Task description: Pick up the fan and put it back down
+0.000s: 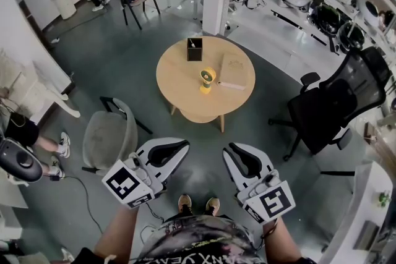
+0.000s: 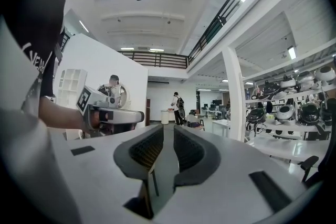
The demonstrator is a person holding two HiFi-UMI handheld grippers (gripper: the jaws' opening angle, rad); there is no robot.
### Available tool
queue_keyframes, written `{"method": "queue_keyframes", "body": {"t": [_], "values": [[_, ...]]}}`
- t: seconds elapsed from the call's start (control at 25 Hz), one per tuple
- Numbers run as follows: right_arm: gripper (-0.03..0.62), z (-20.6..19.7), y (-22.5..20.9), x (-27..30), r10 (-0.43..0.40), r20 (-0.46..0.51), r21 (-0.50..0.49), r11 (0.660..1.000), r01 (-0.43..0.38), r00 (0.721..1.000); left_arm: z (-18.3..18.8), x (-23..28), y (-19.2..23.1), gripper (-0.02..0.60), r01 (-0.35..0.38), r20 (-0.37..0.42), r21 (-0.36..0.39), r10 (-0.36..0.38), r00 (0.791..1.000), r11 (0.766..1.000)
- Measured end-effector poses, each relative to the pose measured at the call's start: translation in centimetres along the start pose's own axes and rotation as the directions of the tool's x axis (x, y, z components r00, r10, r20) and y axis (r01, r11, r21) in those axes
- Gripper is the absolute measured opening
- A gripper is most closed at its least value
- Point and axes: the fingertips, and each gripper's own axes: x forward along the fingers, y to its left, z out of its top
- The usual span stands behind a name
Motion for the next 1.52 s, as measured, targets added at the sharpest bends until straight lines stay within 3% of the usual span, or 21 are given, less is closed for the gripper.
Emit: {"method": "queue_keyframes", "body": {"t": [0.16, 0.6, 1.04, 1.52], "values": [[0.095, -0.13, 0.35, 0.07, 0.012, -0.003, -0.006, 1.000, -0.012, 1.000, 0.02, -0.21, 0.05, 0.018, -0.001, 0.001, 0.000, 0.001, 1.000, 1.000], [0.267, -0.20, 0.98, -0.13, 0.050, 0.005, 0.005, 0.999, -0.050, 0.999, 0.03, -0.36, -0.02, 0.018, -0.004, 0.002, 0.002, 0.004, 1.000, 1.000], [0.356, 0.34, 0.28, -0.60, 0.016, 0.042, 0.013, 1.000, -0.016, 0.999, -0.03, -0.51, 0.04, 0.018, -0.002, 0.004, -0.005, 0.002, 1.000, 1.000], [0.584, -0.11, 0.44, -0.10, 0.039, 0.049, 0.042, 0.998, -0.041, 0.998, -0.22, -0.46, 0.14, 0.018, -0.004, 0.001, -0.006, 0.004, 1.000, 1.000]]}}
